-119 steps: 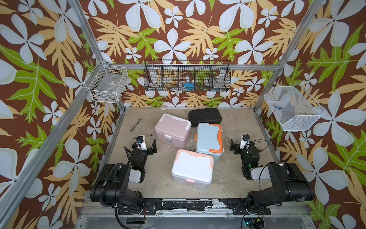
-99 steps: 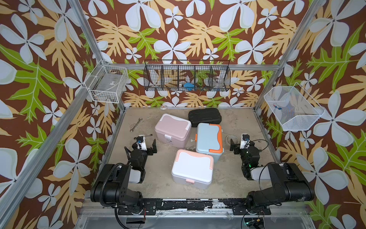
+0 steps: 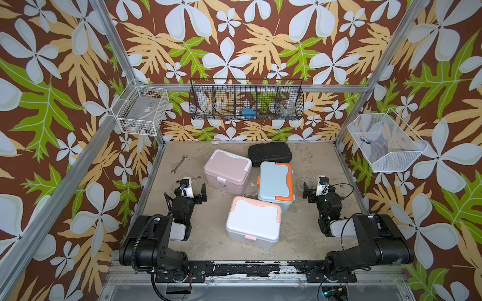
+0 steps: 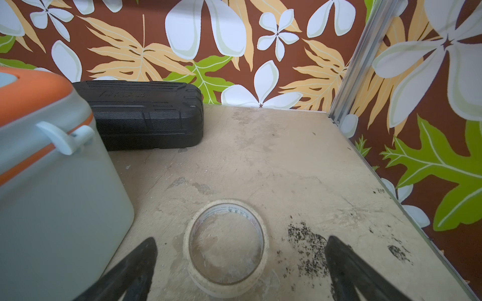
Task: Open first aid kits and take out gauze
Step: Adjust the first aid kit at the center of the board.
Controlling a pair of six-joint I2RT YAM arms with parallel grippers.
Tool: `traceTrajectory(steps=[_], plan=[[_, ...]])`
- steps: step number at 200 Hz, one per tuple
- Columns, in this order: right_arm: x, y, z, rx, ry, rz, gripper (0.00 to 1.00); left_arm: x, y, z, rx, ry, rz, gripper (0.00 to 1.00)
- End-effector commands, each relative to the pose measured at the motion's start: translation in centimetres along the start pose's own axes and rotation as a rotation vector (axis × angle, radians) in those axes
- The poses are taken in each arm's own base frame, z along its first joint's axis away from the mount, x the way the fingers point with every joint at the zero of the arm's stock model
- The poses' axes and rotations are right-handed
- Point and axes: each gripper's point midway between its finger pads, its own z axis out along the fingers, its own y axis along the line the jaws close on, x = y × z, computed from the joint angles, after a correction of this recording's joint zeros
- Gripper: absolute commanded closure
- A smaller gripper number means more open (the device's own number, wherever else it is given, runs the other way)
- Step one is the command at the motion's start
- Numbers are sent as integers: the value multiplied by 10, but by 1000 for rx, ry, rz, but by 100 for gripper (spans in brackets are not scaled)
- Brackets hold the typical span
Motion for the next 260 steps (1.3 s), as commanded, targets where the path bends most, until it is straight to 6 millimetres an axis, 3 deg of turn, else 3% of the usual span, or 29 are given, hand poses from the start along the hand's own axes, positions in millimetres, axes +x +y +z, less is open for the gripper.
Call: traceTrajectory(steps=[1, 65, 86, 135, 170, 226, 245, 260], plan=[[-10, -3, 0, 13, -39, -1, 0, -12, 0, -1, 0, -50, 3, 0], [-13, 2, -5, 2, -60, -16, 0, -12, 0, -2, 0, -51, 2, 0], [-18, 4, -13, 17, -89, -38, 0, -15, -13, -12, 77, -80, 34, 0], [-48, 5, -20, 49, -40, -3, 0, -39, 5, -38, -53, -168, -13, 0], [-90, 11, -39, -13, -104, 85, 0, -62, -8, -49, -44, -202, -33, 0], [-129, 21, -75, -128, -84, 306, 0, -116, -29, -79, 115, -252, -411, 0], [-129, 26, -86, -159, -26, 386, 0, -117, -33, -84, 130, -162, -567, 0], [-124, 30, -91, -176, 43, 395, 0, -124, -50, -93, 218, -92, -633, 0]])
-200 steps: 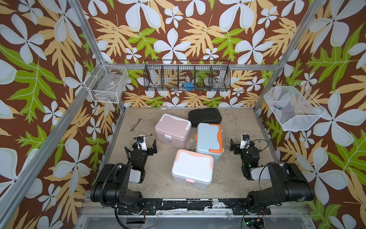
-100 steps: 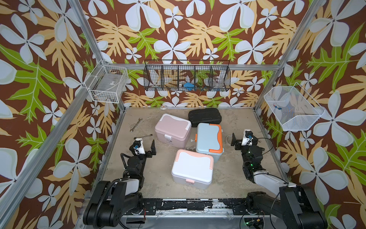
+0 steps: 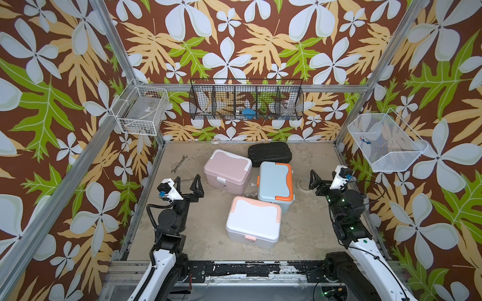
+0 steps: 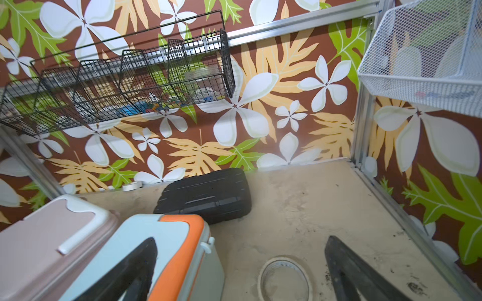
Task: Open first aid kits and take out gauze
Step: Adjust the first aid kit at the center of the board.
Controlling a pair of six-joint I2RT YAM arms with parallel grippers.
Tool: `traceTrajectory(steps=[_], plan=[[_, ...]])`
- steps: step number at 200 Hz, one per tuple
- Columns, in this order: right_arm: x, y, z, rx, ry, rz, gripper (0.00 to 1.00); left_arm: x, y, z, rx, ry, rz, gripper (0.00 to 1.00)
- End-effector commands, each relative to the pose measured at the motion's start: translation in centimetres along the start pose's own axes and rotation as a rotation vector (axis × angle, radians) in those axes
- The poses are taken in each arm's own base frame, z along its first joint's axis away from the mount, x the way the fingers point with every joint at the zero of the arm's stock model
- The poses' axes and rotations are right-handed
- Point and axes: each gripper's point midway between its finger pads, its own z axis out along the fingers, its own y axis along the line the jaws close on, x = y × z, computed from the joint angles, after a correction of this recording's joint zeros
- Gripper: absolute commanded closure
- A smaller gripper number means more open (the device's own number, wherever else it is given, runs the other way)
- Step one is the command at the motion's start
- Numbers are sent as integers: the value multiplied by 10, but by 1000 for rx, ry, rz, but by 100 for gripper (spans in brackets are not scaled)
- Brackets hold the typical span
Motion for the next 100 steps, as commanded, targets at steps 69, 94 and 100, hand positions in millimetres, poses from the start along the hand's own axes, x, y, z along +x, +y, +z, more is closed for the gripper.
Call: traceTrajectory(steps=[69, 94, 100], plan=[[52, 17, -29, -90, 268, 200, 0, 120, -11, -38, -64, 636, -674, 0], [66, 39, -29, -213, 366, 220, 0, 152, -21, -53, -2, 761, -845, 0], [70, 43, -30, -236, 388, 224, 0, 157, -18, -58, -29, 777, -845, 0]])
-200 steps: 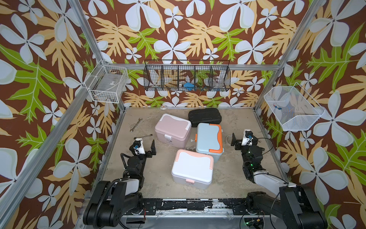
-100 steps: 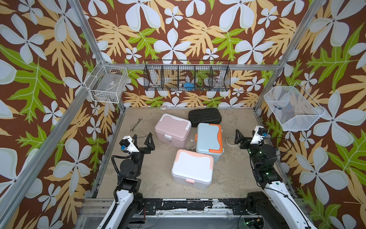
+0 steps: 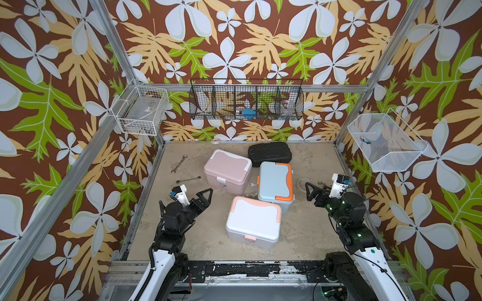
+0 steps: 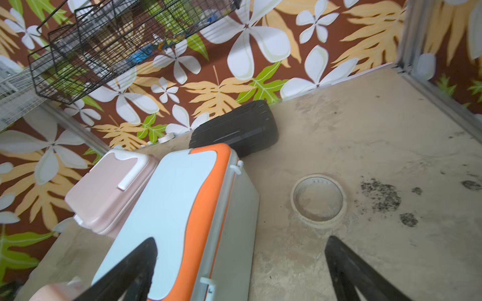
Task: Open first aid kits and take out gauze
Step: Adjust the first aid kit at the center of the board.
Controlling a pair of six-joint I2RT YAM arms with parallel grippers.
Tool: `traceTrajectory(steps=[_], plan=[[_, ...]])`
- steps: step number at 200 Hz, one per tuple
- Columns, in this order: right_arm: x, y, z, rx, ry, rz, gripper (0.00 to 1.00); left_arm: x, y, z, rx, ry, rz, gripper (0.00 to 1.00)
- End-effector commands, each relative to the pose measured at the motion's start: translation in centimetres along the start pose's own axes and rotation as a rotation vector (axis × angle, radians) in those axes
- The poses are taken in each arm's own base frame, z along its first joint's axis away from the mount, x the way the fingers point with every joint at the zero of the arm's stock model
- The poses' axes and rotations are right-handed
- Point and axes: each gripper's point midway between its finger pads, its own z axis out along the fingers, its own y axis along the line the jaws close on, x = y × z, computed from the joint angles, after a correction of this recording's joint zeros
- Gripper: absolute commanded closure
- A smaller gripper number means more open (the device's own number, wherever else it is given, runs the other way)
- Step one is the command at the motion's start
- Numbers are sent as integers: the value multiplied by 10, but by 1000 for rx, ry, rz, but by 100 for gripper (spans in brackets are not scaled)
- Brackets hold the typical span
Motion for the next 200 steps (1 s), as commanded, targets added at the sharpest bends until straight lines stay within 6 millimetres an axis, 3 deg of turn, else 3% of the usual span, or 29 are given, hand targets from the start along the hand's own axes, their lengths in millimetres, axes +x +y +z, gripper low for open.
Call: traceTrajectory(steps=[1, 35, 75, 110, 136, 163, 200], plan=[[16, 22, 3, -134, 97, 28, 0, 26, -7, -2, 62, 134, -167, 0], [35, 36, 2, -230, 177, 44, 0, 20, -5, -28, -70, 65, -62, 0], [60, 45, -2, -294, 296, 82, 0, 33, -17, -44, -101, 131, -67, 0], [80, 50, -9, -315, 386, 101, 0, 41, -12, -74, -221, 172, -36, 0], [89, 55, -14, -338, 425, 112, 0, 62, -4, -84, -267, 288, -55, 0], [100, 54, -14, -346, 456, 123, 0, 70, -3, -99, -298, 329, -46, 0], [115, 57, -12, -367, 500, 118, 0, 91, -7, -102, -260, 444, -85, 0]])
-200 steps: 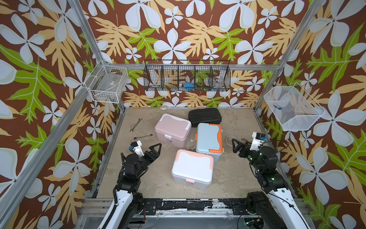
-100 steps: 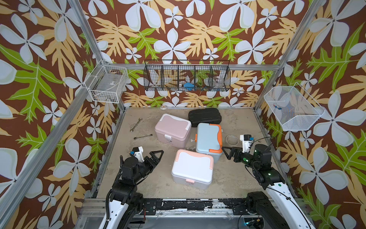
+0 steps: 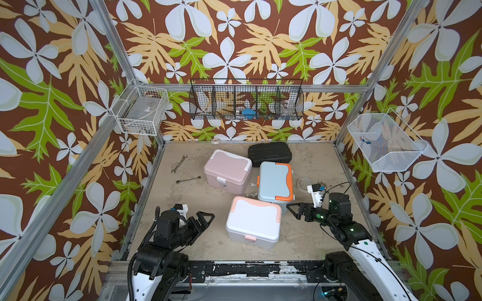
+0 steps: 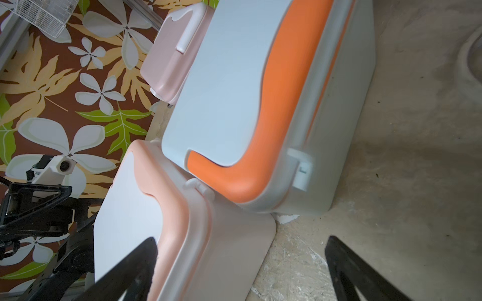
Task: Open first aid kits and take out gauze
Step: Adjust the first aid kit at the center of the board.
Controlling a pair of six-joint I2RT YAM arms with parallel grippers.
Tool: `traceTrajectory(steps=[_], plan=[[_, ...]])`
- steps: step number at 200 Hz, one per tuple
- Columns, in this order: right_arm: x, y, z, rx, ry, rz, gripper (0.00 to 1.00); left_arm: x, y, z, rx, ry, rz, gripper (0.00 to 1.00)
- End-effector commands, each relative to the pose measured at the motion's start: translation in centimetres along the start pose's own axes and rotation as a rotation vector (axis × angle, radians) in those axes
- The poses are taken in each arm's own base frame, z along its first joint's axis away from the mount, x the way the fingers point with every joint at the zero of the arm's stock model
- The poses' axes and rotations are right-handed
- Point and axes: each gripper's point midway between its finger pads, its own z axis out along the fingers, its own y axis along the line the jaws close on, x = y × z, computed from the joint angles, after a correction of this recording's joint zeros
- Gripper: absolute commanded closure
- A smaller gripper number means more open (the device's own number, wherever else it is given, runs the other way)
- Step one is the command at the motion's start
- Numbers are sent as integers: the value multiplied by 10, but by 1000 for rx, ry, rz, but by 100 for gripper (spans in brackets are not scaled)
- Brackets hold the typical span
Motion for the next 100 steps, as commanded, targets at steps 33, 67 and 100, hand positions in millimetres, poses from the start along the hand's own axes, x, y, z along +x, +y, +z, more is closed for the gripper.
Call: traceTrajectory(steps=[33, 67, 100], plan=[[13, 15, 14, -60, 60, -18, 0, 28, -1, 1, 16, 166, -1, 0], [17, 25, 25, -72, 88, -38, 0, 35, -6, 9, 78, 225, -34, 0], [21, 29, 32, -76, 116, -50, 0, 42, -10, 11, 106, 280, -34, 0]])
